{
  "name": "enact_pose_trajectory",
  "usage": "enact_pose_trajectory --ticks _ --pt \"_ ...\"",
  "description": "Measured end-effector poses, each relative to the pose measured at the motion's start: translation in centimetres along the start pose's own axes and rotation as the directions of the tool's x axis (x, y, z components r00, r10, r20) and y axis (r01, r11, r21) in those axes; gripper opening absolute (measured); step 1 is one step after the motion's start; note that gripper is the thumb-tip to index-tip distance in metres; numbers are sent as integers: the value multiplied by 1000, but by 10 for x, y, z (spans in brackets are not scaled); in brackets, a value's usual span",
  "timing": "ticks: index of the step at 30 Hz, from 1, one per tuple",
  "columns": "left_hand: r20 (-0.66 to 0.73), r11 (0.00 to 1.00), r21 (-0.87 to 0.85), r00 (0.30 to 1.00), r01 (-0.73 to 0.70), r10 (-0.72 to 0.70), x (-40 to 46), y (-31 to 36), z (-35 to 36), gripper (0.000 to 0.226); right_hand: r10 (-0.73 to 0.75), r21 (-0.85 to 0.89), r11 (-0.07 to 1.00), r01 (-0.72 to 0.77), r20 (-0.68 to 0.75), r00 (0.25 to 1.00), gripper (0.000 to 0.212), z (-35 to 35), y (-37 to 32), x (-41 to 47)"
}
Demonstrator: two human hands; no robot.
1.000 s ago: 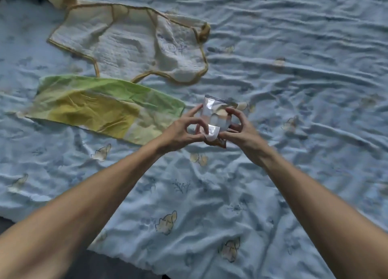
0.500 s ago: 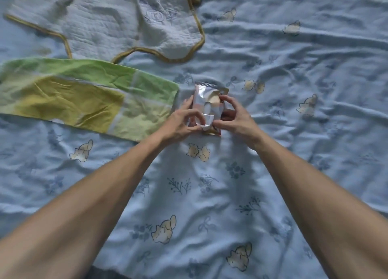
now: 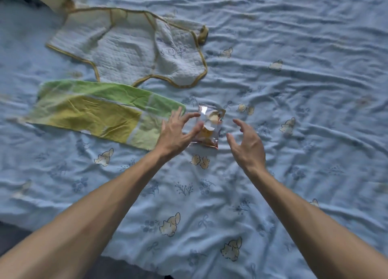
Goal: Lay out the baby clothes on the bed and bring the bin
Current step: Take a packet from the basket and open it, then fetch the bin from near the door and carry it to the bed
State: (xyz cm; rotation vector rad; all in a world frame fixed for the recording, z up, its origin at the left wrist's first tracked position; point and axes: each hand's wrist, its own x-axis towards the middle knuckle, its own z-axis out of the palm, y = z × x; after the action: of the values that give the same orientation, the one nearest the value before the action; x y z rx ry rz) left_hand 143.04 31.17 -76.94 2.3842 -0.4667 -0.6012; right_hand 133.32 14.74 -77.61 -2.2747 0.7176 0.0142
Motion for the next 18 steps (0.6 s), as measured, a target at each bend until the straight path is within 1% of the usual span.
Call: enact_pose_trajectory --ticks 1,2,3,5,6,8,11,13,16,18 --pt "-54 999 -16 998 30 -31 -6 16 -13 47 -1 -22 1000 0 -10 1000 47 -19 -15 -9" --pt "-73 998 -9 996 58 -59 -13 35 -28 50 -9 -44 999 8 -20 1000 46 -40 -32 -19" --pt "-48 996 33 996 81 -79 -22 59 -46 54 -26 -68 997 23 -36 999 45 -63 -52 -27" --pt "55 973 200 991 112 -125 -40 115 -90 65 -89 -144 987 77 -85 992 43 -115 -101 -38" --pt "78 953 285 989 101 -129 -47 147 -120 67 -135 -204 973 110 -114 984 42 -148 -131 -38" --pt "61 912 406 994 55 -87 -53 212 -189 68 -192 -313 940 133 -166 967 40 -222 -196 -35" --pt "-40 881 473 999 21 -2 -69 316 -308 69 -224 -362 923 128 -238 945 40 -350 -303 -44" --pt "-111 855 518 989 -22 92 -89 387 -387 71 -295 -399 904 152 -325 899 40 -434 -368 -59" --pt "-225 826 559 946 -71 234 -131 481 -485 74 -394 -478 863 165 -430 812 39 -537 -447 -91" --pt "-297 806 584 898 -97 324 -160 533 -531 76 -417 -509 847 151 -461 784 42 -590 -490 -114"
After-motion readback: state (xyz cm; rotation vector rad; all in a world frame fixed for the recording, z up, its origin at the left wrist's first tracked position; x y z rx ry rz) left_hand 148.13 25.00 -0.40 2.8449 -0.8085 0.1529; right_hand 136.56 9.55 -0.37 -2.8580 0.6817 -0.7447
